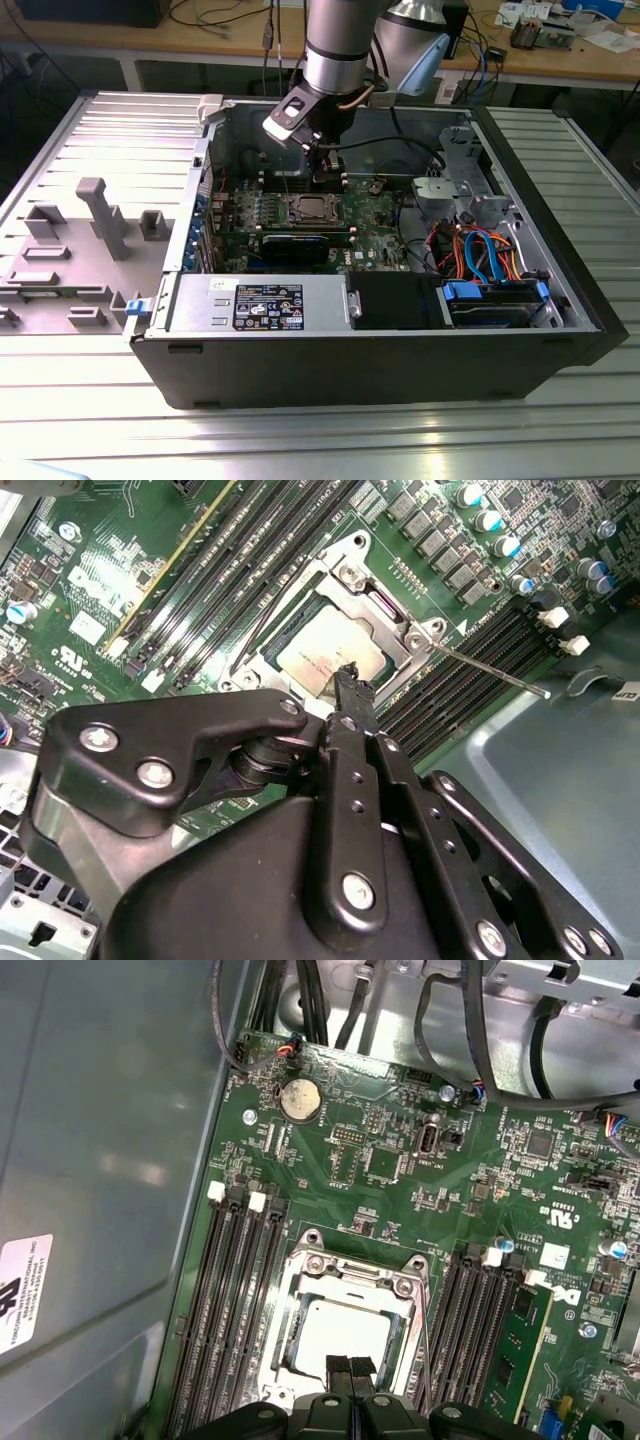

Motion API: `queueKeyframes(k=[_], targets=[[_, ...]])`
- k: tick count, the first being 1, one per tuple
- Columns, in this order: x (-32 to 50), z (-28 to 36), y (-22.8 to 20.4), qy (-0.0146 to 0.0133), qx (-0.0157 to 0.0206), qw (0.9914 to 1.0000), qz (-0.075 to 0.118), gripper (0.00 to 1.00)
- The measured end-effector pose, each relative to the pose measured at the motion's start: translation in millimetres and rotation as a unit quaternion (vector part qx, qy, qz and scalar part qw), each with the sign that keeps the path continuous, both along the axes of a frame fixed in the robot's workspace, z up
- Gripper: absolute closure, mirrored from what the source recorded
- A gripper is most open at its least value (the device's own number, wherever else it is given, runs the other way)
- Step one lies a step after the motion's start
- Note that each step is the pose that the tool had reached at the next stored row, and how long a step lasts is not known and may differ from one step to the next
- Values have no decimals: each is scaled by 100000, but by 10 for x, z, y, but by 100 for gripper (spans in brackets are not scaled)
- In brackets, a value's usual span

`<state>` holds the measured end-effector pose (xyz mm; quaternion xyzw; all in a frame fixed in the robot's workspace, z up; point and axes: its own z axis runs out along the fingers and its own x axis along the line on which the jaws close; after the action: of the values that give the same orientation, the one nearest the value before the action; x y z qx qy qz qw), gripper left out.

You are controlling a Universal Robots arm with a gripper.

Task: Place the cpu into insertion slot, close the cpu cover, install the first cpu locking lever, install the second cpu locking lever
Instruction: 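Install the first cpu locking lever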

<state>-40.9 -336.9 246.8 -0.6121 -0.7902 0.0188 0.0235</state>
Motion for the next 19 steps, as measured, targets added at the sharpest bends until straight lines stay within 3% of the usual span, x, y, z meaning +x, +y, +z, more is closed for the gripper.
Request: queueKeyframes(k=[19], targets=[[0,0,0,-2,0,99992,1241,89]])
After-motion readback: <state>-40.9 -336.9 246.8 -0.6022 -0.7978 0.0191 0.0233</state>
